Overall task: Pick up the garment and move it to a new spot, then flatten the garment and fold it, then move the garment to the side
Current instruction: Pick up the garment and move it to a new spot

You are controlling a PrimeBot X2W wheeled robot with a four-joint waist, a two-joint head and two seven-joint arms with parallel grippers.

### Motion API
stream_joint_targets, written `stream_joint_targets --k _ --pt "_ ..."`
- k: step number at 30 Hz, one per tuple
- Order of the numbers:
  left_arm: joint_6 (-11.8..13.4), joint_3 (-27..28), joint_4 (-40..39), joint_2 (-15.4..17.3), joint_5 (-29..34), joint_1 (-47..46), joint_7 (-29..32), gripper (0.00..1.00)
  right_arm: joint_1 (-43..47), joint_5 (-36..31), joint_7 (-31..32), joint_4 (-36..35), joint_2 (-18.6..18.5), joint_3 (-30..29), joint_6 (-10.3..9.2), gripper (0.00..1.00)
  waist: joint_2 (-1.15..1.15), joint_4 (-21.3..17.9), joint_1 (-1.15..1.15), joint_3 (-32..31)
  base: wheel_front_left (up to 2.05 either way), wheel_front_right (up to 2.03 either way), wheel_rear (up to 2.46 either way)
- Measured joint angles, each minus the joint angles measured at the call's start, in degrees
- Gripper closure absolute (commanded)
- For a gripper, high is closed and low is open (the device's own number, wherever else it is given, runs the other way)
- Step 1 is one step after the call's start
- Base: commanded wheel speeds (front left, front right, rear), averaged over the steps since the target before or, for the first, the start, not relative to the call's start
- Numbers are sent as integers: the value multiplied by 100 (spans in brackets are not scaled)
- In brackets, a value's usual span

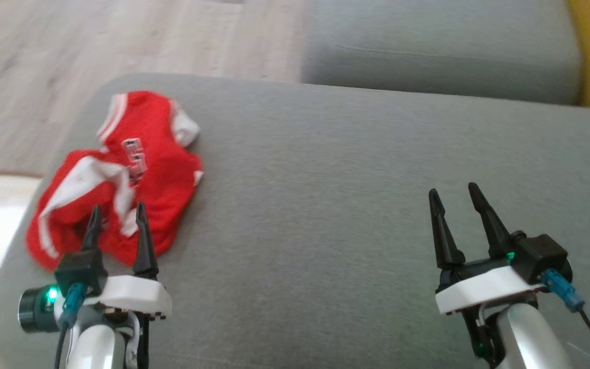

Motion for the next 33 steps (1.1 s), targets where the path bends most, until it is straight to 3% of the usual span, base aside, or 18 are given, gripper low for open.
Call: stream_joint_targets --k 13,17,23,28,33 --pt "-99 181 8 15 -18 25 0 0 15 185 0 -30 16 230 0 0 0 1237 0 -48 0 0 0" --pt "-102 220 13 15 -41 29 0 0 15 185 -1 -30 20 250 0 0 0 1382 0 -64 0 0 0" --pt "-414 358 163 34 -426 -41 73 0 15 192 -1 -31 21 291 0 0 0 1319 0 -40 0 0 0" --pt "-776 410 200 331 -834 -895 1293 0 14 244 -1 -34 18 318 0 0 0 1226 0 -4 0 0 0" --pt "-907 635 679 623 -1332 -2236 2800 0 1 293 0 -31 3 436 0 0 0 1039 0 98 0 0 0"
